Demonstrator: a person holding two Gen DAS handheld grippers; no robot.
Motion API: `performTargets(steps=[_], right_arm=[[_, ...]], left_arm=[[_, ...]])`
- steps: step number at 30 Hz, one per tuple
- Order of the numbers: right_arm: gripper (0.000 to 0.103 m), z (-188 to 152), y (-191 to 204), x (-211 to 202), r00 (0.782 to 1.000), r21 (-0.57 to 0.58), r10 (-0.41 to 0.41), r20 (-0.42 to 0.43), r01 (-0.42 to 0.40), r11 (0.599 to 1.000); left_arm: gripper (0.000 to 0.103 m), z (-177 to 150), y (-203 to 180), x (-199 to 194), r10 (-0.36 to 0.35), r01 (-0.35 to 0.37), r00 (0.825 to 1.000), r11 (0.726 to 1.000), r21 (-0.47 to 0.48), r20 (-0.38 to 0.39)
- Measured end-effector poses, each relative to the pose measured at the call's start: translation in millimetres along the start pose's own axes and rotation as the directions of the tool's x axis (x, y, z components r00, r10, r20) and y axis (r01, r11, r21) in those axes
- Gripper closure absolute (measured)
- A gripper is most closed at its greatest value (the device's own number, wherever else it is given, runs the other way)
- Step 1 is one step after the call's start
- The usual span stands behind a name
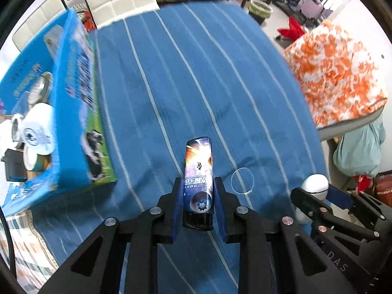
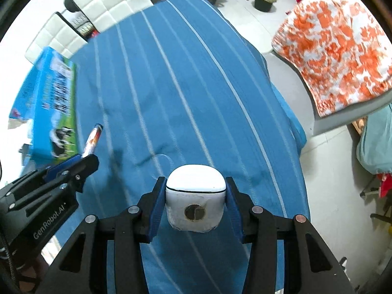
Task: Organize rigid objects
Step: 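Carry the earbud case and phone up toward the cardboard box, then lower the earbud case and phone into the box and open both grippers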
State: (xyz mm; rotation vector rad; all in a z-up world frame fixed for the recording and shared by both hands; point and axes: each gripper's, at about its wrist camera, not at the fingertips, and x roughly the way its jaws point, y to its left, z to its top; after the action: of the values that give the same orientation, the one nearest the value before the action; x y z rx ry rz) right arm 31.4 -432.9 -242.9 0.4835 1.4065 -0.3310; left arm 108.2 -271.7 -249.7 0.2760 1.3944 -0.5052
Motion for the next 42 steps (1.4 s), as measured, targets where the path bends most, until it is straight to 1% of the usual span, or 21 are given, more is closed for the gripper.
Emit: performTargets(steps=[5,10,14,16,18,21,23,26,30,33,36,40,42], right_arm=[[0.054,5.4,18.2,-30.5,0.998,-0.028,0.05,0.048,-0.048,0.998],[0.054,12.0,53.0,-67.2,0.99,-0.087,0.104,0.094,-0.096,0.992],[0.054,19.4,94.1,-91.8,0.979,-0.162,0.168,0.117,-0.148,0.976],[0.054,21.9,117.3,-98.7,0.973,-0.2,0.196,0.118,-0.17,0.965],[0.054,25.2,146.6,-100.8,0.967,-0.24,0.227,0.112,-0.195,0.951],[0.054,30.5,186.2,-92.9,0.96,-0.277,0.263,0.094,-0.229,0.933],[0.054,34.8,215.7,-78.5,0.956,-0.296,0.285,0.071,-0.253,0.921],[0.054,40.6,246.9,-52.3,0.953,-0.301,0.301,0.027,-0.28,0.912],[0.054,53.0,284.2,-4.8,0.953,-0.277,0.298,-0.053,-0.3,0.913],[0.054,54.8,298.1,29.6,0.952,-0.248,0.287,-0.107,-0.305,0.919],[0.054,54.4,306.4,53.8,0.946,-0.219,0.287,-0.154,-0.315,0.923],[0.054,55.1,316.2,76.8,0.942,-0.196,0.279,-0.186,-0.313,0.929],[0.054,54.8,319.2,87.0,0.943,-0.189,0.262,-0.206,-0.301,0.935]], left_arm=[[0.082,0.2,10.1,-38.5,-0.024,0.026,0.996,0.999,-0.023,0.084],[0.082,2.4,30.2,-80.8,-0.045,0.056,0.985,0.997,-0.062,0.168],[0.082,2.8,51.3,-111.8,-0.045,0.069,0.971,0.993,-0.096,0.234],[0.082,1.5,68.5,-127.0,-0.041,0.076,0.963,0.99,-0.123,0.265],[0.082,-1.4,90.5,-140.9,-0.024,0.07,0.958,0.986,-0.152,0.286],[0.082,-3.6,117.9,-149.3,0.01,0.054,0.952,0.978,-0.199,0.306],[0.082,-7.5,147.1,-148.2,0.038,0.039,0.953,0.969,-0.246,0.302],[0.082,-12.6,187.9,-136.2,0.046,0.045,0.96,0.948,-0.314,0.275],[0.082,-16.6,232.2,-109.3,0.019,0.073,0.971,0.925,-0.373,0.237],[0.082,-18.8,257.9,-85.3,-0.007,0.092,0.979,0.907,-0.412,0.204],[0.082,-20.8,279.2,-59.3,-0.046,0.116,0.985,0.888,-0.446,0.165],[0.082,-21.8,294.2,-37.7,-0.08,0.129,0.989,0.876,-0.464,0.123],[0.081,-23.9,299.3,-29.8,-0.097,0.137,0.989,0.868,-0.477,0.108]])
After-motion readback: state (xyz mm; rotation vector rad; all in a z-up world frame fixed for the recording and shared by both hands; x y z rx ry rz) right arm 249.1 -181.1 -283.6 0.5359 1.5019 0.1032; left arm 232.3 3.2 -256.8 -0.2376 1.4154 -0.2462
